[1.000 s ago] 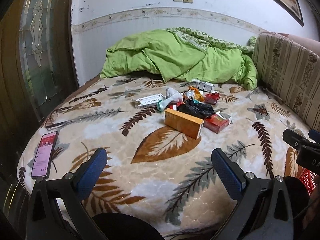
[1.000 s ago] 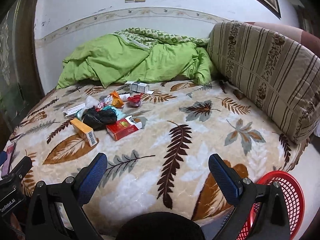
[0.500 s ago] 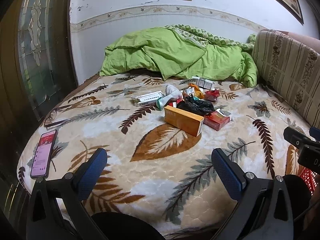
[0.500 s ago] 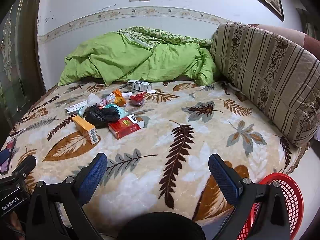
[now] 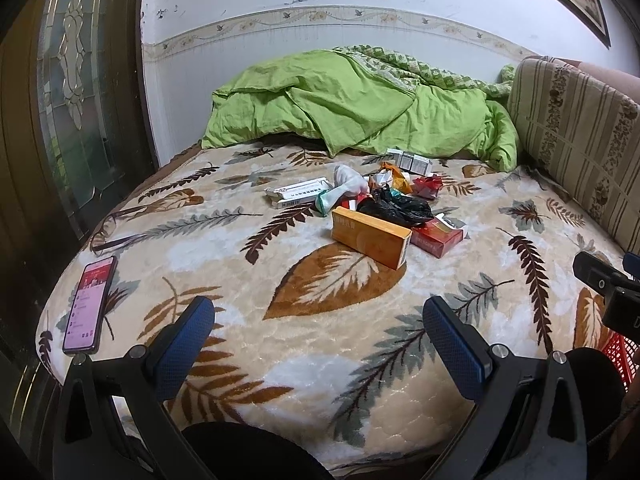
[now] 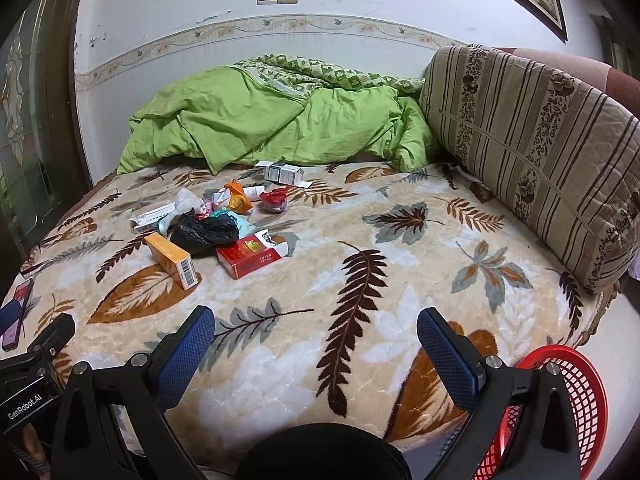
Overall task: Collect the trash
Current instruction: 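Move both tools toward the pile of trash on the bed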
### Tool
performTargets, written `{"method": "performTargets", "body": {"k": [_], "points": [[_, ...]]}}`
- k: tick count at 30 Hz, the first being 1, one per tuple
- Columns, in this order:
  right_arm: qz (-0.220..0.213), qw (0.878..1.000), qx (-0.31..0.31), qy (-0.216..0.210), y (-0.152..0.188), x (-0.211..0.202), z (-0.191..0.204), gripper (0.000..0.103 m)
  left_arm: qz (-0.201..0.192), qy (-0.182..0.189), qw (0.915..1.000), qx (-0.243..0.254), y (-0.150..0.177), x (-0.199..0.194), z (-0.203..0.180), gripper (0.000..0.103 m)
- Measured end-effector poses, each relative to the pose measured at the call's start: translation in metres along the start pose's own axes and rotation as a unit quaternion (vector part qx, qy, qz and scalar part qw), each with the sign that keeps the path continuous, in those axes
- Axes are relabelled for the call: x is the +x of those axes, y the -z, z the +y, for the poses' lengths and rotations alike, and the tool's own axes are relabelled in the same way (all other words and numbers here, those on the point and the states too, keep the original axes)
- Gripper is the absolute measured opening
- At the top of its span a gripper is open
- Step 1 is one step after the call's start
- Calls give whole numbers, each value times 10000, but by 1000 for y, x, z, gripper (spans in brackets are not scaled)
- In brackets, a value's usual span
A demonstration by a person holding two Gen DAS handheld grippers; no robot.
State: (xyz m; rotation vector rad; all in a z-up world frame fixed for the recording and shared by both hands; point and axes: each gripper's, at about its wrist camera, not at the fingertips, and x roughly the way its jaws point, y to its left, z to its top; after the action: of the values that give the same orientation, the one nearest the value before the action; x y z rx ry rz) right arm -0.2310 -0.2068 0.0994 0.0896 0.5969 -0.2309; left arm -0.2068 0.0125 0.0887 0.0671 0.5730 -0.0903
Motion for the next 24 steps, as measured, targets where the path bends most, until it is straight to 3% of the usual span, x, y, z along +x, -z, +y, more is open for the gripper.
{"method": "performTargets", "body": {"k": [16, 24], "points": [[45, 10000, -15, -40, 2, 2, 3, 102, 29, 11, 10000, -9, 0, 1, 1, 103], [229, 9995, 3, -209, -2, 8, 2, 102, 290, 146, 9993, -206, -1, 13, 6, 103]]}}
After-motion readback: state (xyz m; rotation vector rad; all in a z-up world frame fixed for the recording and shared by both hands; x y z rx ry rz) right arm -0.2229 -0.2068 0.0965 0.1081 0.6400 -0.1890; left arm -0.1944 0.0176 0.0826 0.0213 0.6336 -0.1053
